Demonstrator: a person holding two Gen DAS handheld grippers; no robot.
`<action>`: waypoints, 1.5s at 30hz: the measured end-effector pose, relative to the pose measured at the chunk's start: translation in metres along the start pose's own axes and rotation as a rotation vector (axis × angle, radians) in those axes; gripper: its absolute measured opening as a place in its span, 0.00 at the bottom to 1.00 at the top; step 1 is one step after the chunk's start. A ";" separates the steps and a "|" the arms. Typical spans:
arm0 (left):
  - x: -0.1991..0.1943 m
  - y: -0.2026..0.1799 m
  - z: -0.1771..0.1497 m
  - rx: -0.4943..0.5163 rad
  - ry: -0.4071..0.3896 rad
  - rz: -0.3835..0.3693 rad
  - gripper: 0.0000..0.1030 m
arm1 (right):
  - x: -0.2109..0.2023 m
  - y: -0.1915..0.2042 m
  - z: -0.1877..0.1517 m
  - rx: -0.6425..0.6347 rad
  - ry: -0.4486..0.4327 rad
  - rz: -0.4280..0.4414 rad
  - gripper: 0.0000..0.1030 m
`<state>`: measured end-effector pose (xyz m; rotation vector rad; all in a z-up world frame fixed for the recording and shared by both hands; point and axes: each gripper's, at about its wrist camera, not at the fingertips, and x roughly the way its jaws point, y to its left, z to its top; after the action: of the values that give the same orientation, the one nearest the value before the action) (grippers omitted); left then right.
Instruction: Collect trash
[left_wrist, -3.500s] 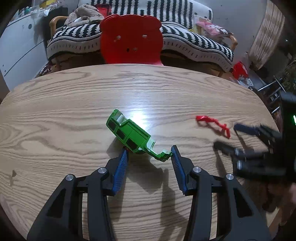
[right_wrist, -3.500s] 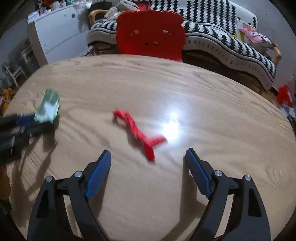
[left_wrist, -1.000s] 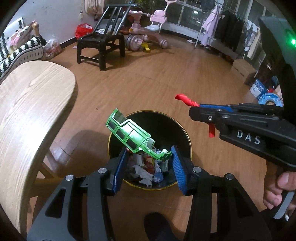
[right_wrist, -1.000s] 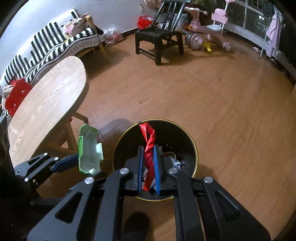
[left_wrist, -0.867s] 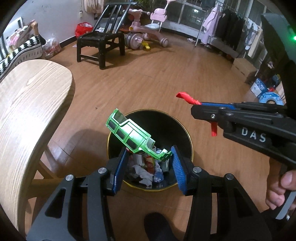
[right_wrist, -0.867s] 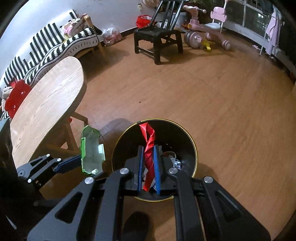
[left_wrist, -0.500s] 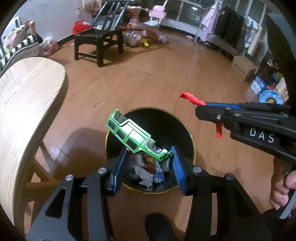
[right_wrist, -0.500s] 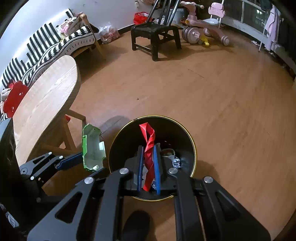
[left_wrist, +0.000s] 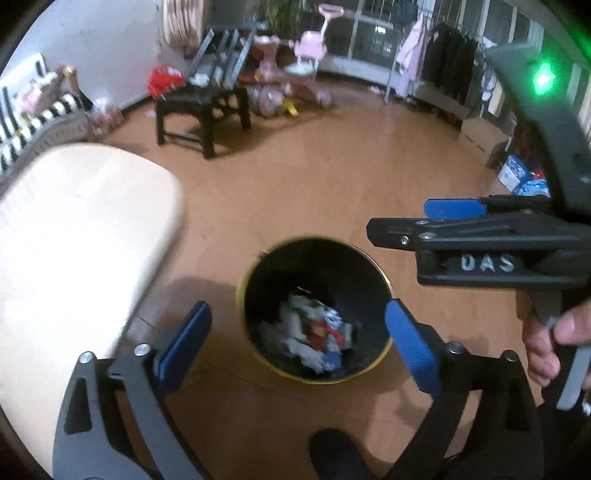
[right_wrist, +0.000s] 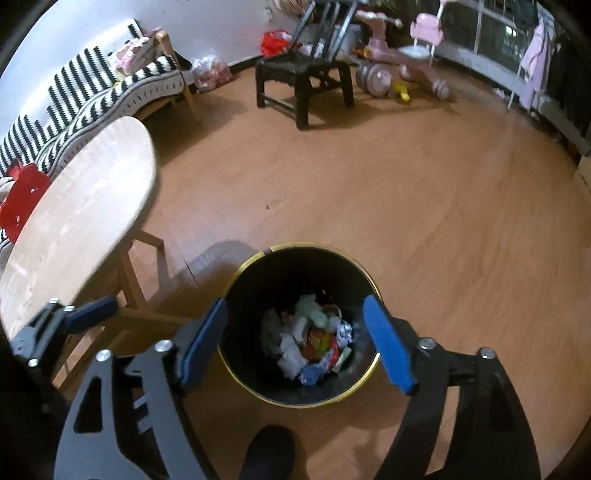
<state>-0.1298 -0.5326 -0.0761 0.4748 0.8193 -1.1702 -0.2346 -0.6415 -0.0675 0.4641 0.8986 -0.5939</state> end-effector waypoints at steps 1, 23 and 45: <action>-0.009 0.005 0.000 0.004 -0.010 0.014 0.91 | -0.005 0.009 0.003 -0.007 -0.016 0.013 0.79; -0.330 0.300 -0.227 -0.689 -0.112 0.764 0.94 | -0.053 0.400 -0.028 -0.528 -0.118 0.391 0.90; -0.370 0.359 -0.295 -0.803 -0.098 0.821 0.94 | -0.021 0.476 -0.055 -0.609 -0.088 0.362 0.90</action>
<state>0.0548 0.0275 -0.0058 0.0479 0.8149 -0.0638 0.0344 -0.2470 -0.0195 0.0412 0.8368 0.0037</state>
